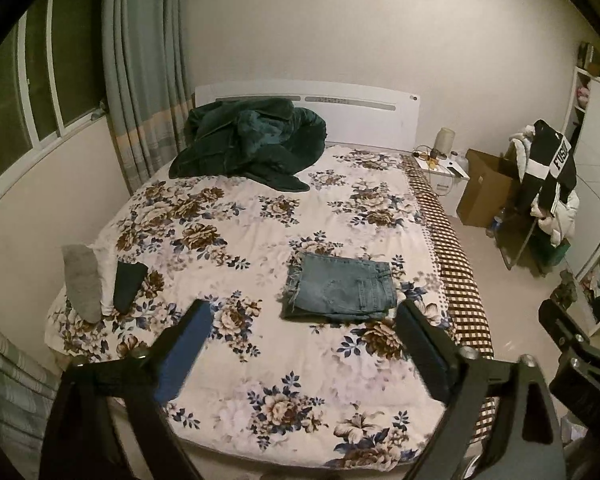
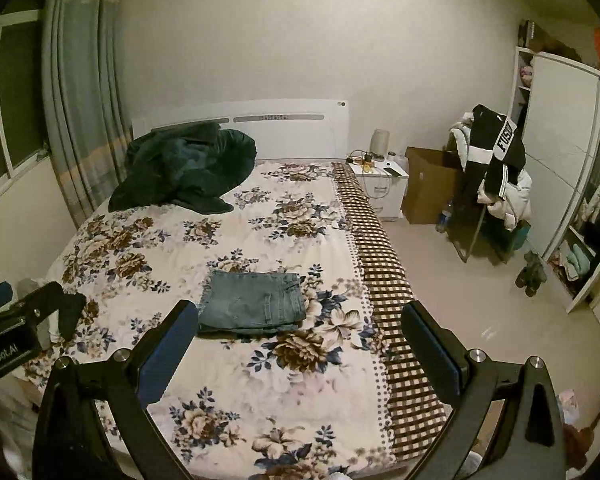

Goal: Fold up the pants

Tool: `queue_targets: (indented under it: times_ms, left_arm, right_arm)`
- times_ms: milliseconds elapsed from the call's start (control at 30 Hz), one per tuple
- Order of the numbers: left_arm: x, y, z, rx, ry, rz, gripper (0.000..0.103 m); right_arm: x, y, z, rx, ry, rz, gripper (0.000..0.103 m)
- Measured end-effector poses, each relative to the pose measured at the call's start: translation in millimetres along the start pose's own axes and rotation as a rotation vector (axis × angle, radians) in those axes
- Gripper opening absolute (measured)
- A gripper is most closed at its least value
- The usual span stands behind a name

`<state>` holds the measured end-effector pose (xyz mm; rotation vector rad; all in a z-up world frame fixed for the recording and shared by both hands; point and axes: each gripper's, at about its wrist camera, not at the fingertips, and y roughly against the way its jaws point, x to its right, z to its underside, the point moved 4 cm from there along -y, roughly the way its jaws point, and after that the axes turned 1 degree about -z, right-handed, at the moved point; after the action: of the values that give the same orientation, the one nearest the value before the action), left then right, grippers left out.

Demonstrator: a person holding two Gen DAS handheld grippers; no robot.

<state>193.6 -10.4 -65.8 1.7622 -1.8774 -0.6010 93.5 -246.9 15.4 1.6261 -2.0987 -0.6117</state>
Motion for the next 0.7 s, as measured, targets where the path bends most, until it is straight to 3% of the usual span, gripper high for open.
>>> queue_targets:
  times_ms: [700]
  left_arm:
    - [-13,19,15,0.003,-0.034,-0.04,0.103]
  right_arm:
    - [-18,-3,8,-0.028,0.001,0.012,0.103]
